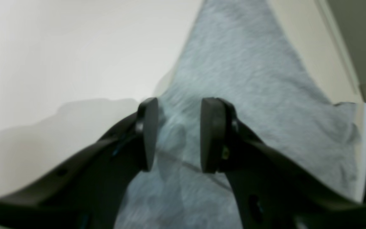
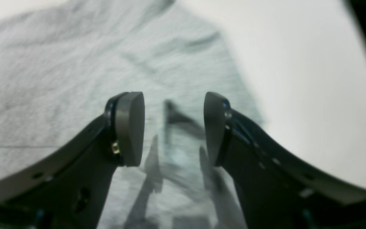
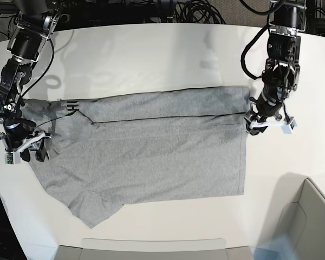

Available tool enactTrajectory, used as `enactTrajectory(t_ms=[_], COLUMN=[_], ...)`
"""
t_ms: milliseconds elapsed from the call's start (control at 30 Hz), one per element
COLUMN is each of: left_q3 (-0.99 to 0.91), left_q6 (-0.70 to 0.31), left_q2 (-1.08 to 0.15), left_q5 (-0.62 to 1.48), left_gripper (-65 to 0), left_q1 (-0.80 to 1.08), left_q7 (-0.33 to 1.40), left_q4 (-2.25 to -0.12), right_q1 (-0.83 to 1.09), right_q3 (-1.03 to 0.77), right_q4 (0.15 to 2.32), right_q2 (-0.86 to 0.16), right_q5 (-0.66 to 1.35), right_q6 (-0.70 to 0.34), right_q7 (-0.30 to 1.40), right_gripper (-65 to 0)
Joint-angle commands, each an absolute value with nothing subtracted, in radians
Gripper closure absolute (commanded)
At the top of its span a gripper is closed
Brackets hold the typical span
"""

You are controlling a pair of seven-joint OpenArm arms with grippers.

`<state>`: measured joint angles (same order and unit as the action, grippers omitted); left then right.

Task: Fold the T-shirt properly
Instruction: 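Lower the held corners and drag the shirt flat across the table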

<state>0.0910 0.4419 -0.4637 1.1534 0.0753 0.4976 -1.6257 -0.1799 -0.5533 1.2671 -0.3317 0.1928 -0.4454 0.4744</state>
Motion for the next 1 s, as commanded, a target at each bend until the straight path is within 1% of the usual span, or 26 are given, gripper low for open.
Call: enactTrajectory(t_ms=[0,100,167,233,400,533,633,700,833,967], left_q3=[0.085,0.087,0.087,0.088,0.088,0.087,0.094,0.094,0.094,0.096], left_q6=[0.461,0.496,0.498,0.499,0.504,0.509,0.564,0.578,0.529,0.45], left_q2=[-0.476,-0.478,-0.479,-0.49,-0.501,-0.495,-0.493,-0.493,-0.493,-0.492], left_q5=[1.159,1.158,1.158,1.156,1.153,1.078,1.024,1.001,1.02,1.026], left_gripper=[-22.7,-22.9,-22.9,-22.9,-22.9,-22.9,-22.9,-22.9,-22.9,-22.9], left_q1=[0.082,0.137,0.171,0.191,0.217,0.217,0.217,0.217,0.216,0.211], left_q7=[0.492,0.492,0.492,0.501,0.613,0.674,0.71,0.728,0.759,0.786], left_q4=[-1.673,-1.727,-1.742,-1.742,-1.738,-1.736,-1.736,-1.736,-1.735,-1.735], right_q1=[-0.185,-0.16,-0.137,-0.107,-0.051,-0.039,-0.038,-0.036,-0.038,-0.038], right_q3=[-0.575,-0.645,-0.682,-0.699,-0.737,-0.765,-0.765,-0.762,-0.763,-0.759], right_q4=[1.293,1.31,1.308,1.299,1.299,1.277,1.254,1.244,1.221,1.221], right_q2=[-0.349,-0.354,-0.361,-0.375,-0.378,-0.377,-0.378,-0.389,-0.39,-0.387], right_q5=[0.205,0.203,0.199,0.199,0.197,0.196,0.196,0.196,0.196,0.196], right_q6=[-0.449,-0.45,-0.452,-0.476,-0.495,-0.498,-0.498,-0.498,-0.498,-0.498], right_q7=[0.479,0.545,0.559,0.559,0.559,0.559,0.559,0.559,0.558,0.558], right_gripper=[-30.0,-30.0,-30.0,-30.0,-30.0,-30.0,-30.0,-30.0,-30.0,-30.0])
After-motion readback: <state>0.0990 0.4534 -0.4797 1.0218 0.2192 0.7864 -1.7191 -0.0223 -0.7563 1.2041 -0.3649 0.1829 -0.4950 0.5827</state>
